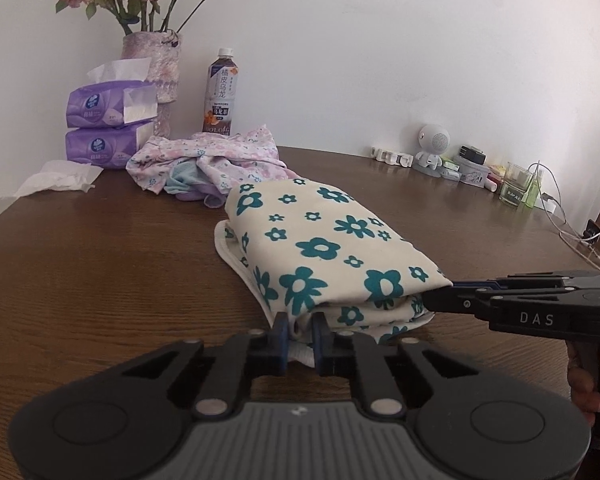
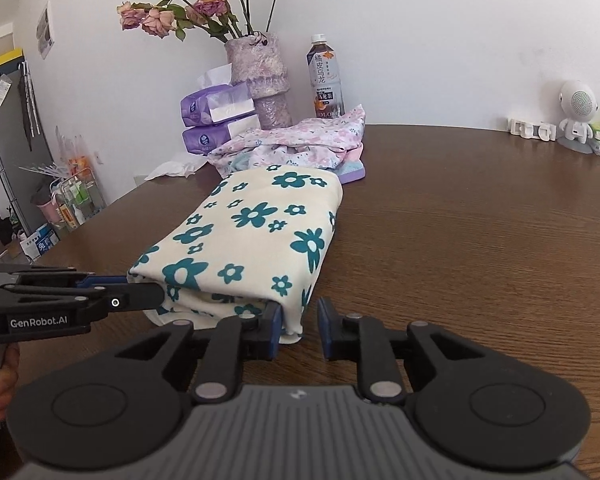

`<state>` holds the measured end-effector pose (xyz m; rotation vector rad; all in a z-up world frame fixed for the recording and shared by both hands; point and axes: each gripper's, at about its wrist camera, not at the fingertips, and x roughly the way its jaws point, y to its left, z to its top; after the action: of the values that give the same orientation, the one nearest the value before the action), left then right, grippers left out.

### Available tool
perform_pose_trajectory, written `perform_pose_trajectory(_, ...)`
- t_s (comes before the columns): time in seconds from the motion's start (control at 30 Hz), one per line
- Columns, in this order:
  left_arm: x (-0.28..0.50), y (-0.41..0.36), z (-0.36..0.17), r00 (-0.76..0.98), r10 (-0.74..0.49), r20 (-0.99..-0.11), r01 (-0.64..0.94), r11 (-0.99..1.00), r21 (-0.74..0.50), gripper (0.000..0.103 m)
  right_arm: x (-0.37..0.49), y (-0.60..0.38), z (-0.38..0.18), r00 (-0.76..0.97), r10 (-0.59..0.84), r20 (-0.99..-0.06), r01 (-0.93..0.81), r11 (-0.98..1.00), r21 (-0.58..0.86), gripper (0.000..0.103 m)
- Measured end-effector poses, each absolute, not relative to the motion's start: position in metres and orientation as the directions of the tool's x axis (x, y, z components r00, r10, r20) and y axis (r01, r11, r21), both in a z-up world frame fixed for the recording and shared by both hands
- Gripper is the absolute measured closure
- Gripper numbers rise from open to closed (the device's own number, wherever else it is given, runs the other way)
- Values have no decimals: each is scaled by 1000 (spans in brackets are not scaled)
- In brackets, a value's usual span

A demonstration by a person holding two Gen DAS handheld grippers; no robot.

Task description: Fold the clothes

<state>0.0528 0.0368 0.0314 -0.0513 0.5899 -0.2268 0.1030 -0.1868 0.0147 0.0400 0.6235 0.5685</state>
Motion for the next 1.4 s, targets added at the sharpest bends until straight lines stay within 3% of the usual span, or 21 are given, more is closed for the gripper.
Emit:
perform_pose_trajectory(0.03, 52, 35, 30, 809, -219, -545, 202, 975, -92, 96, 103, -187, 14, 662, 517, -543, -492, 846, 205, 93)
perform_pose_trajectory(0.13, 50, 32, 29, 814, -205, -543, 199, 977, -69, 96, 103, -189, 12, 657, 521, -545, -488, 845, 219, 94)
perform_pose_trajectory(0.3, 45, 26, 33, 831, -167, -530, 187, 982, -16, 81, 101, -190, 13, 660, 530, -532, -489, 841, 230, 91)
perform_pose_trajectory(0.33, 44, 24, 33, 835, -164, -525, 188, 982, -7, 82, 101, -190, 13, 662, 530, -531, -489, 841, 230, 91)
perform_pose_trajectory(0.4, 43, 22, 33, 836, -166, -523, 197, 980, 4, 99, 101, -191, 12, 661, 531, -531, -488, 841, 234, 91)
perform_pose_trajectory(0.6, 41, 13, 28, 844, -136, -519, 208, 975, 82, 100, 102, -192, 11, 658, 534, -531, -485, 840, 243, 91)
perform_pose_trajectory(0.77, 43, 12, 27, 839, -136, -526, 206, 975, 77, 99, 103, -193, 10, 656, 536, -531, -482, 839, 252, 91)
perform_pose_trajectory(1.1, 43, -11, 28, 806, -244, -540, 327, 943, 61, 99, 110, -215, 16, 705, 494, -508, -421, 869, 261, 91)
perform_pose_trajectory(1.27, 57, -44, 28, 772, -316, -552, 424, 902, 77, 99, 106, -247, 21, 759, 454, -466, -364, 890, 275, 67)
perform_pose_trajectory(1.4, 75, -67, 26, 749, -358, -558, 468, 882, 62, 98, 105, -269, 16, 773, 441, -456, -329, 893, 307, 66)
